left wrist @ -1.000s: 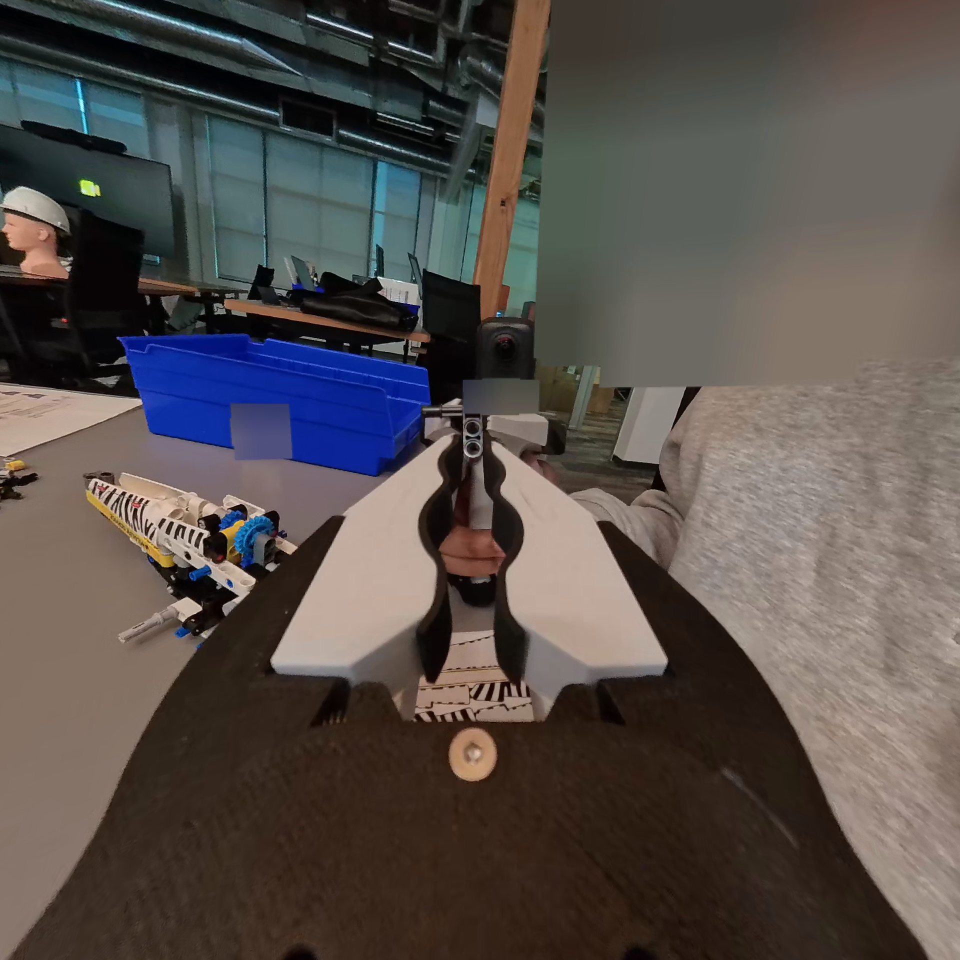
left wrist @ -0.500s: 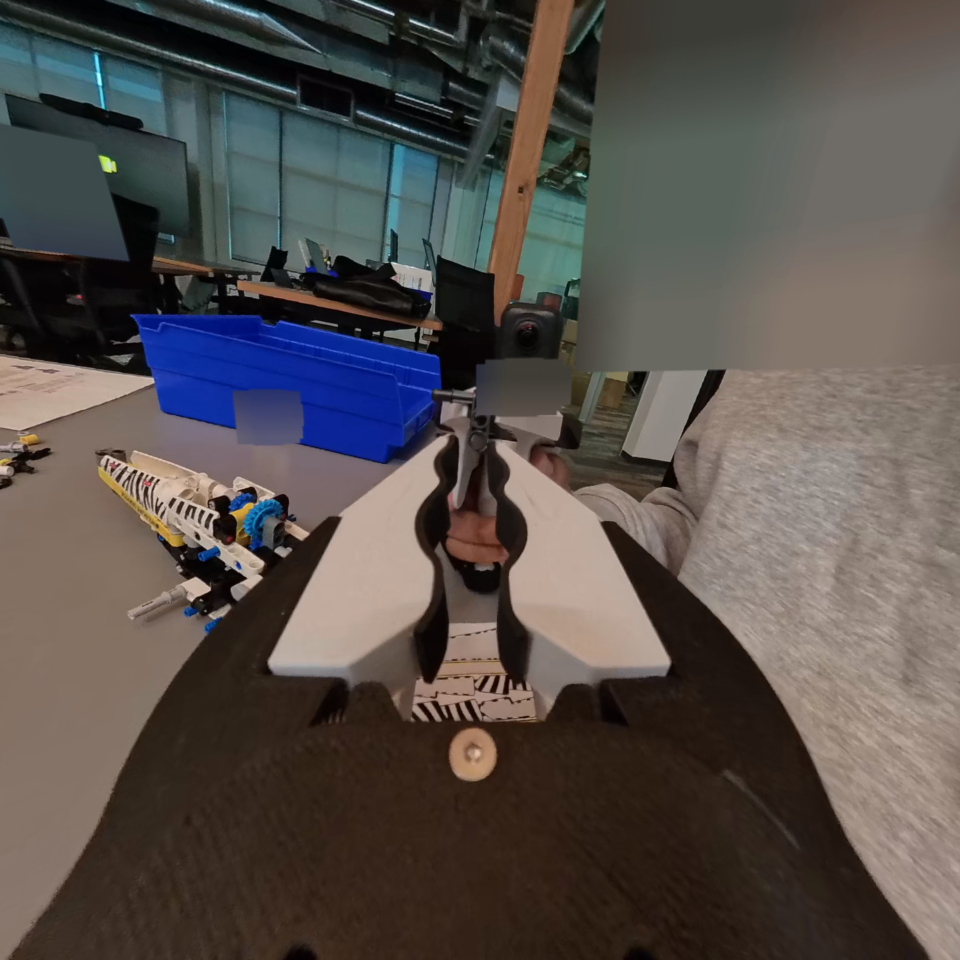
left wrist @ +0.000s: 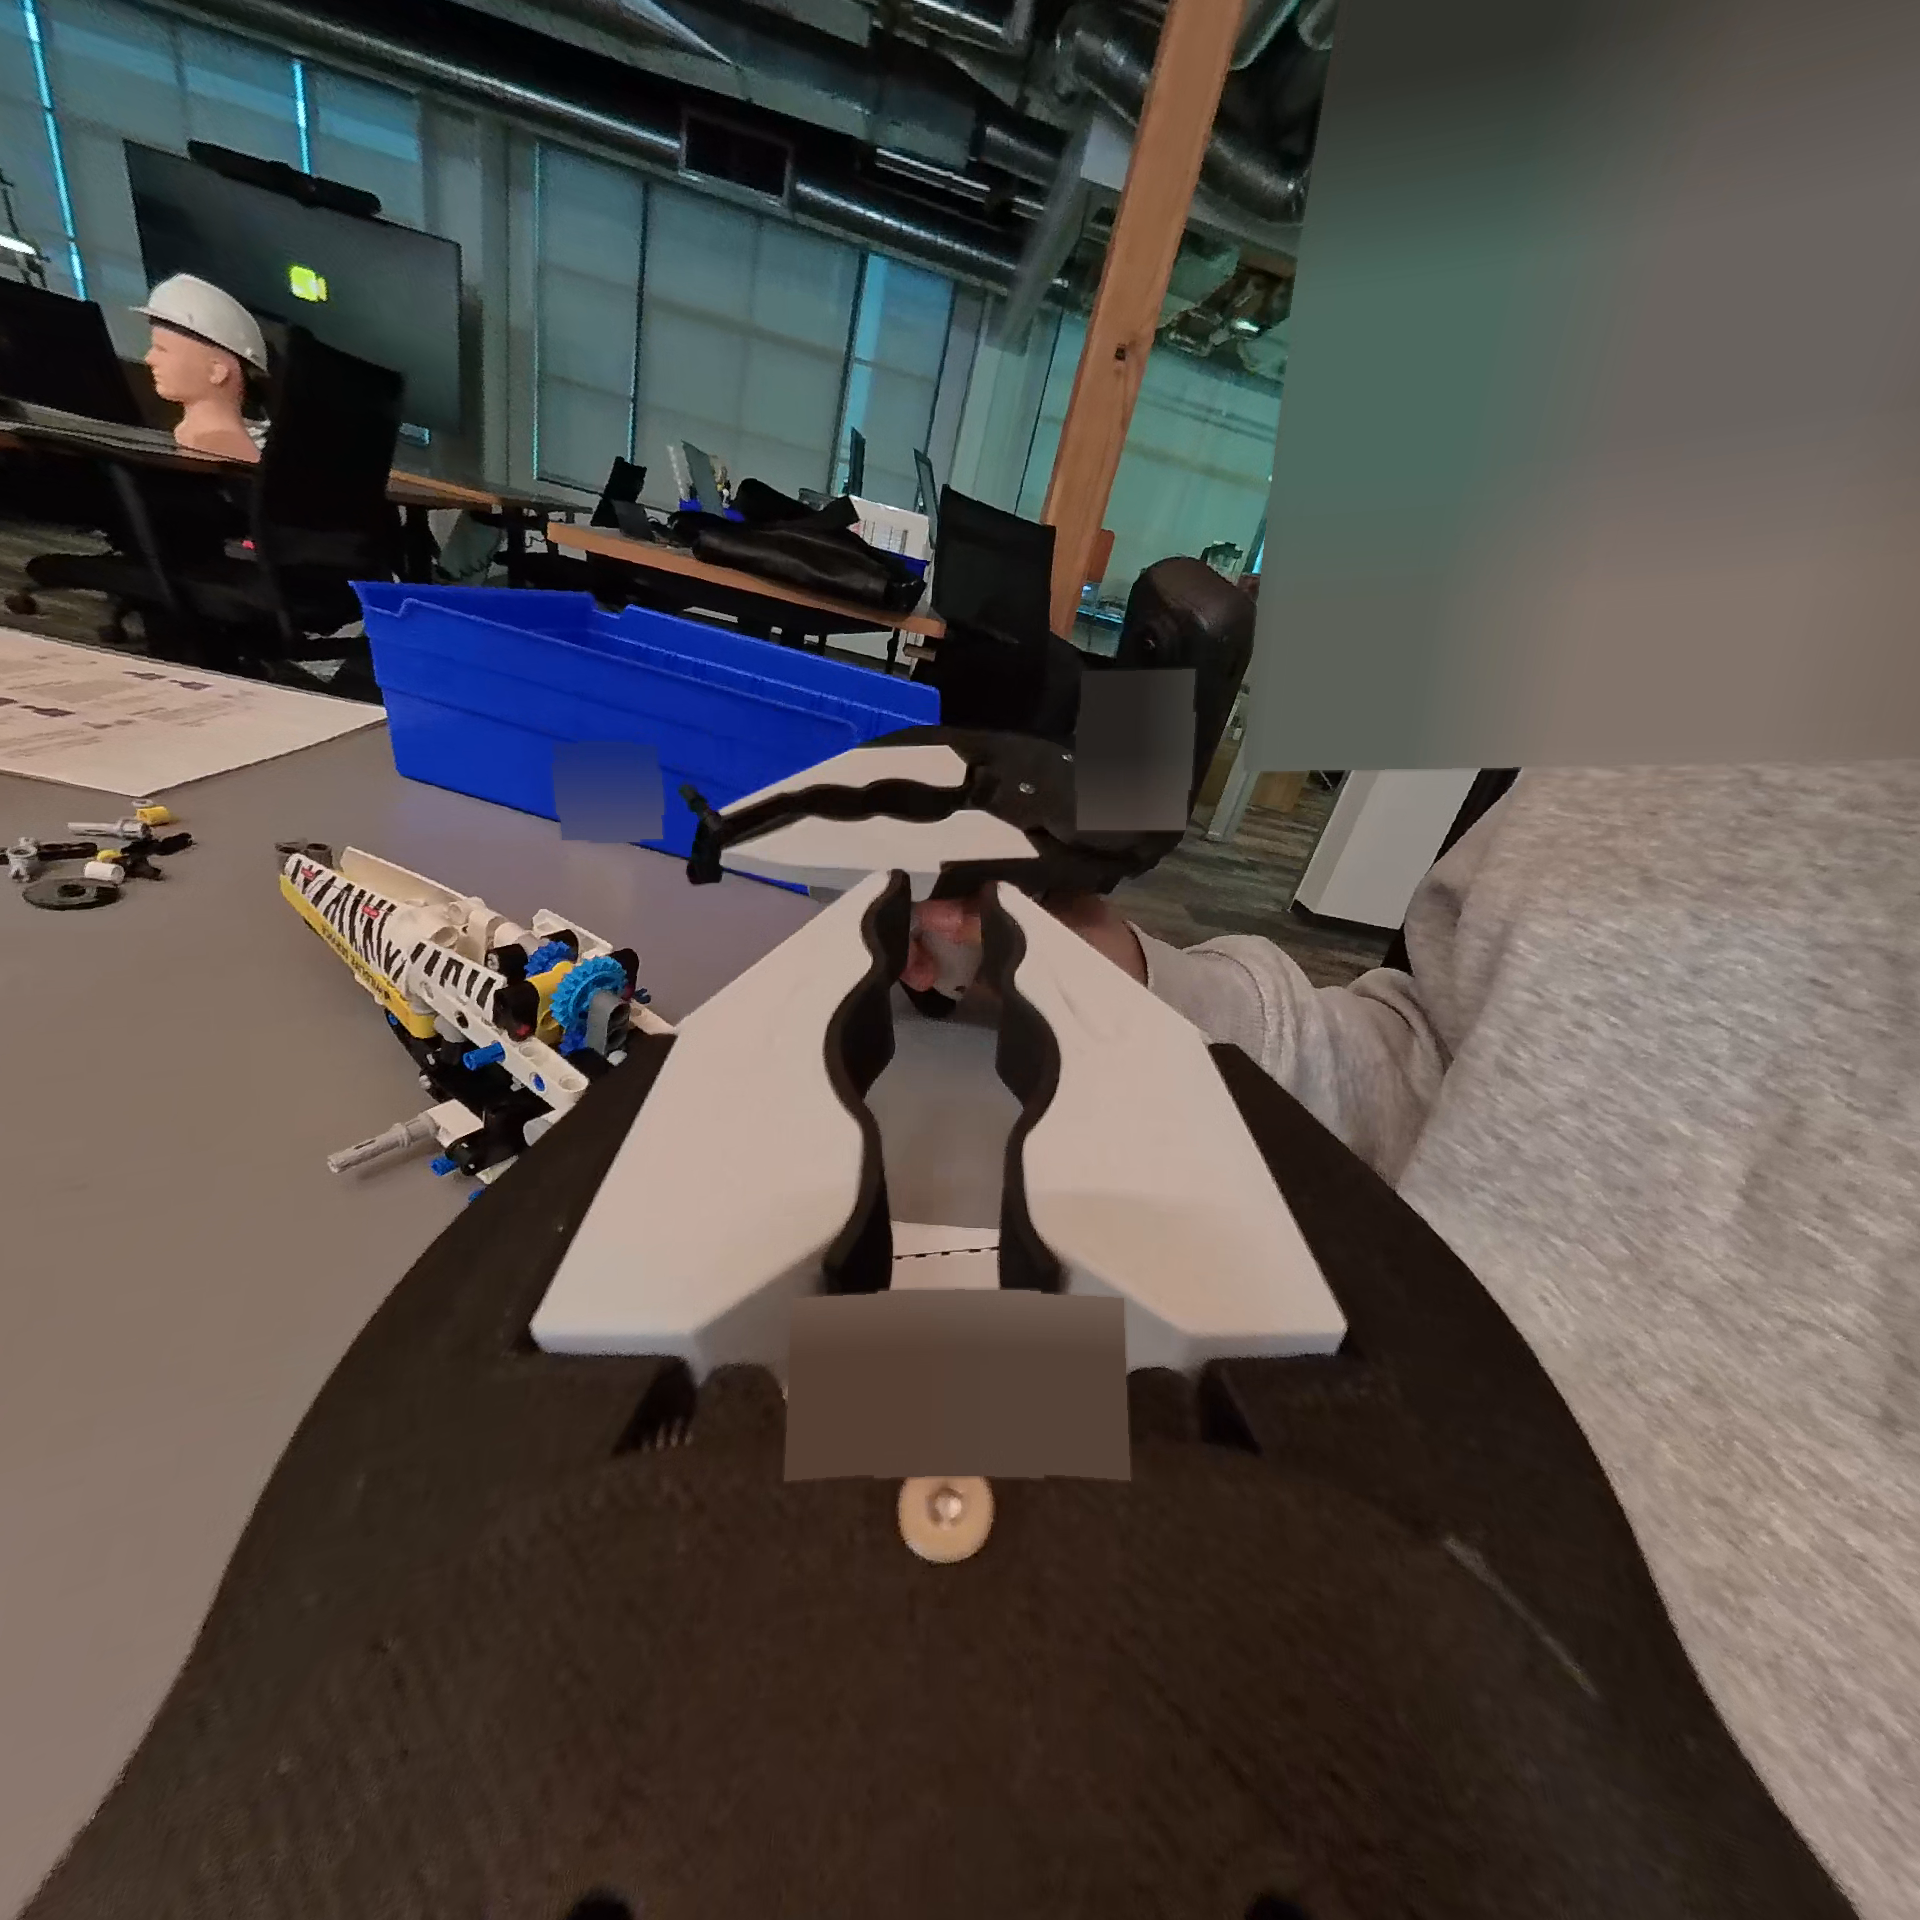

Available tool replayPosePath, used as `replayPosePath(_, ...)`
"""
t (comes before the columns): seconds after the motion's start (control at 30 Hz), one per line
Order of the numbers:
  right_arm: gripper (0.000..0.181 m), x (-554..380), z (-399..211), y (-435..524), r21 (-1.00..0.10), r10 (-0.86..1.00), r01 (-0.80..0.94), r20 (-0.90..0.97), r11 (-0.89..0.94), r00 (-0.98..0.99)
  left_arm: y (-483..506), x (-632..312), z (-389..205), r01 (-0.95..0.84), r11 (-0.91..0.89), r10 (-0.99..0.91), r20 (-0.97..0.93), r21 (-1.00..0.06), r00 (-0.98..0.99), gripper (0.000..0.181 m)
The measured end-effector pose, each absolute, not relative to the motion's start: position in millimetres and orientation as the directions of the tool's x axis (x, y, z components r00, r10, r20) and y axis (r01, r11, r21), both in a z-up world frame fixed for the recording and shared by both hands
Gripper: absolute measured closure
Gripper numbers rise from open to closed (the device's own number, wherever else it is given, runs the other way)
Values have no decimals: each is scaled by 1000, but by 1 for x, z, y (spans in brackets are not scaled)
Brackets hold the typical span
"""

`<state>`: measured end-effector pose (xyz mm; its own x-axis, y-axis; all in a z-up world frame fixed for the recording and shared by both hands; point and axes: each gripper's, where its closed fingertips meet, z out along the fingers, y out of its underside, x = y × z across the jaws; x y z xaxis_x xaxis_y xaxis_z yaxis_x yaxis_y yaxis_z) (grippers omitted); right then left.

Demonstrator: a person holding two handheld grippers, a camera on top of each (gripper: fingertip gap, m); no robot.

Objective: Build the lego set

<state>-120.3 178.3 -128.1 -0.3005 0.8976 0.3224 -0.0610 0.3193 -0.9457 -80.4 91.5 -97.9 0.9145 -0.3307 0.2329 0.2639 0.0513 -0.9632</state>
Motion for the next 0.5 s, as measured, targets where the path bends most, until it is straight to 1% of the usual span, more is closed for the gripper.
replayPosePath(0.1, 177, -123, -138, 181, -918, 875, -17, 383, 396, -296, 92, -82, -98, 270, 51, -326, 239, -962, 915, 171)
replayPosePath(0.2, 176, -123, -144, 181, -909, 862, 14, 391, 417, -324, 92, -83, -98, 278, 52, -322, 248, -959, 914, 172)
replayPosePath(0.33, 176, -126, -151, 179, -920, 860, 75, 328, 385, -392, 92, -84, -97, 286, 53, -321, 254, -957, 912, 172)
replayPosePath(0.5, 177, -132, -156, 183, -942, 870, 163, 195, 295, -453, 92, -84, -96, 293, 55, -322, 261, -954, 910, 172)
